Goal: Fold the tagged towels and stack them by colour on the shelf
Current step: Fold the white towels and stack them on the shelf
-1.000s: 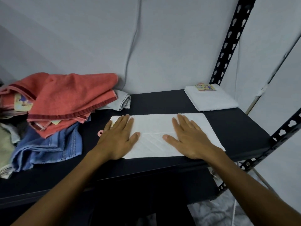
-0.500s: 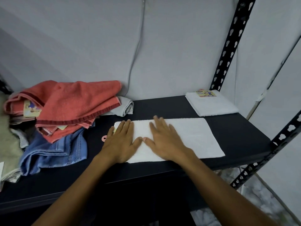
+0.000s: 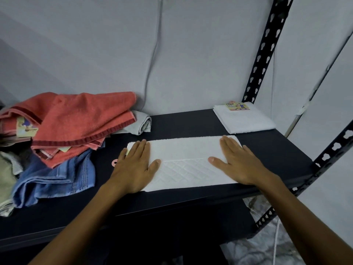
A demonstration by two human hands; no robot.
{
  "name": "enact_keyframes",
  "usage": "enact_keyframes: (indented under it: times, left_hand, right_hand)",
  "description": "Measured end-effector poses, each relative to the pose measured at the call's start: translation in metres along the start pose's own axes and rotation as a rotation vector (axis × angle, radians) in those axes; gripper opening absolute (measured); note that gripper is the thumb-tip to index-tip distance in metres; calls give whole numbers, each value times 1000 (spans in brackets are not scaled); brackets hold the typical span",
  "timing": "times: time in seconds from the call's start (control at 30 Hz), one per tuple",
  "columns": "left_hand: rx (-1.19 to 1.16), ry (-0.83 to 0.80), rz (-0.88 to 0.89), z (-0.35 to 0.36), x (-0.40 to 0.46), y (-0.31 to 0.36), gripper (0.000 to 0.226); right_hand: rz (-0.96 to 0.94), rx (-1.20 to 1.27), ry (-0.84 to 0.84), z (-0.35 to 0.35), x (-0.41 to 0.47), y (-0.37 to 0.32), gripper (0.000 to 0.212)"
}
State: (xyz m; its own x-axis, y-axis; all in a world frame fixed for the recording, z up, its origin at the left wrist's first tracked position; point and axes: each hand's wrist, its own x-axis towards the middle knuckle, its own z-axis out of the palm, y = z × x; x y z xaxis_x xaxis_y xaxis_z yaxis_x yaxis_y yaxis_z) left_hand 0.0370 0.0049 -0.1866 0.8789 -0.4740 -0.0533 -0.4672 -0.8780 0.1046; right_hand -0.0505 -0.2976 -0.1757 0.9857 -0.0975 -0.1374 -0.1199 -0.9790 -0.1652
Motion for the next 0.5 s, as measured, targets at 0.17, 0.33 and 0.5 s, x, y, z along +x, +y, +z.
enact_keyframes:
  times: [0.17,0.33,0.5]
  left_hand:
    - [-24,1,14,-5,-3,4,91]
    - [-40,-55,75,-10,-1,5,105]
    - [-133,-73,296,-25,8,17,90]
  right_hand:
    - [34,13,38,-2,-1,3,79]
    - [123,-76,474,-14,3,-15,32]
    - [-249,208,291,-26,4,-36,34]
